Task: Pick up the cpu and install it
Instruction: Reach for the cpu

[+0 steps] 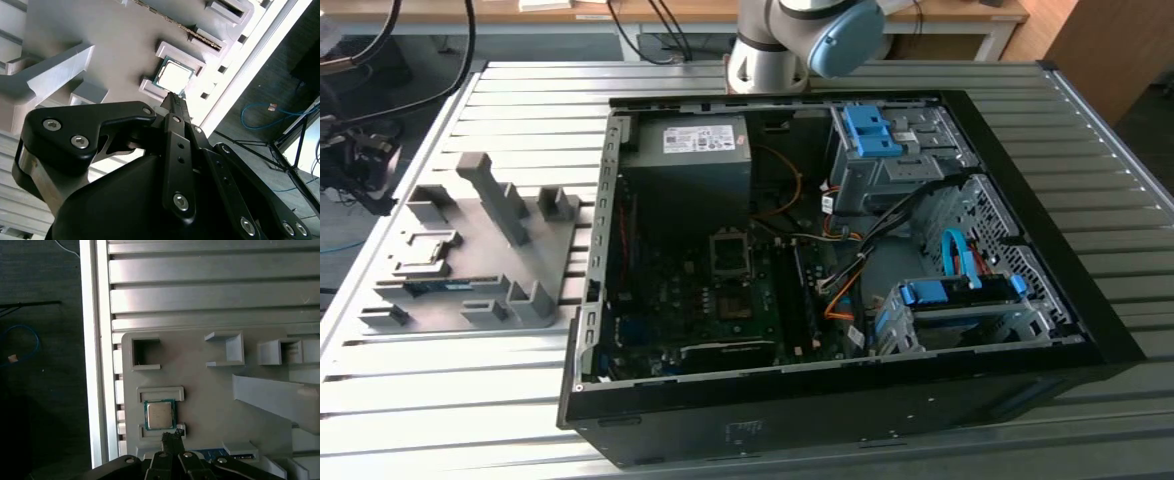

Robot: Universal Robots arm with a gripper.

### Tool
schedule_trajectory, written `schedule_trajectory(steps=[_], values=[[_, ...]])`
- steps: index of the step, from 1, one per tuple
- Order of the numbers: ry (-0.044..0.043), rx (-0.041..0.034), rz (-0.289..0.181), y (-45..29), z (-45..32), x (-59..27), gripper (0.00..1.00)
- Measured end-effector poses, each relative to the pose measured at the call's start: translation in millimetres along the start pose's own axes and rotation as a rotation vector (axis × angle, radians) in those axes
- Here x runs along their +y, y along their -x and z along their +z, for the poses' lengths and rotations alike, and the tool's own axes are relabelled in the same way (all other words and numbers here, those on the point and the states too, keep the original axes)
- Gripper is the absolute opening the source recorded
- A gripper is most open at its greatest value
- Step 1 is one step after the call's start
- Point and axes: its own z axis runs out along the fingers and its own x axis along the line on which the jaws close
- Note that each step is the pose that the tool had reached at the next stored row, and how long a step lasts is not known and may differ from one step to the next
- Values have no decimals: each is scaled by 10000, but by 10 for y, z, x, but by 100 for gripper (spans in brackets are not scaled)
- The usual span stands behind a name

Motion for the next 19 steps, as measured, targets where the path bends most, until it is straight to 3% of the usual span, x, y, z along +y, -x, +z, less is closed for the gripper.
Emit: schedule_trajectory(steps=[4, 5, 9, 10, 19], values=[[-3, 10, -2, -1, 65, 7, 10], [-14, 60, -1, 1, 73, 9, 10], [-51, 504, 3, 19, 99, 10, 10], [-54, 544, -10, 30, 105, 11, 10], [-49, 555, -626, 47, 181, 33, 10]])
